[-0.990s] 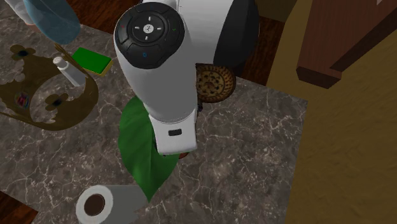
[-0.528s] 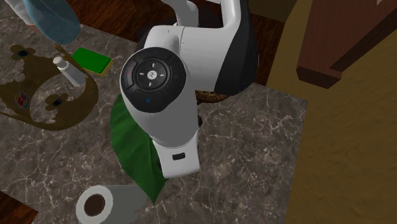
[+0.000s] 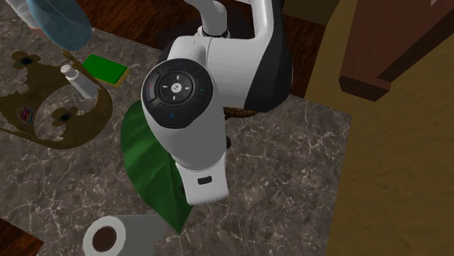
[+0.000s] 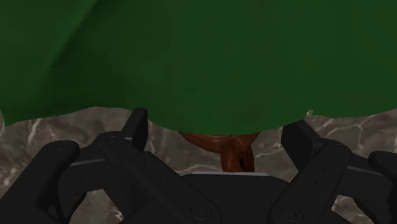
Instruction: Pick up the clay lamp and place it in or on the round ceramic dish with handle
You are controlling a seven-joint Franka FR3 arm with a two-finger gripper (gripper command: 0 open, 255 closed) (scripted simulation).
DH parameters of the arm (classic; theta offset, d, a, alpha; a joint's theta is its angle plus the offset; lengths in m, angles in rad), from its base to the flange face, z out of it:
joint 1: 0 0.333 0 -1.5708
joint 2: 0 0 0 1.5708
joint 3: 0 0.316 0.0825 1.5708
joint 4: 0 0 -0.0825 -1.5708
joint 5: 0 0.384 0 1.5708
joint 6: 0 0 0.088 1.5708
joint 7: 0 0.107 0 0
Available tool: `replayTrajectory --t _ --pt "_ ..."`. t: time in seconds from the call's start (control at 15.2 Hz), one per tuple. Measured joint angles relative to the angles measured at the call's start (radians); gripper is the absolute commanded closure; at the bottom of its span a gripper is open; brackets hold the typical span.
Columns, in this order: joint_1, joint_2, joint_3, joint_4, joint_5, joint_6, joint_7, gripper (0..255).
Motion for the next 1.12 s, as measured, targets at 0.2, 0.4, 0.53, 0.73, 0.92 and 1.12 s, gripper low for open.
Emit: replayTrajectory --t 0.2,0.4,0.53,0.73,0.92,1.12 --pt "-0.004 0.005 0.001 0.012 0.002 -0.001 -0.001 255" --pt "-0.005 0.018 0.003 0.019 0.007 0.025 0.001 255" --pt "-0.001 0.021 0.005 0.007 0.008 0.053 0.003 255" --pt "0.007 0.015 0.008 -0.018 0.007 0.09 0.005 255" --pt "-0.005 0.012 0.006 0.025 0.001 -0.006 0.006 255" --pt "-0.009 0.005 0.004 0.045 -0.005 -0.07 0.007 255"
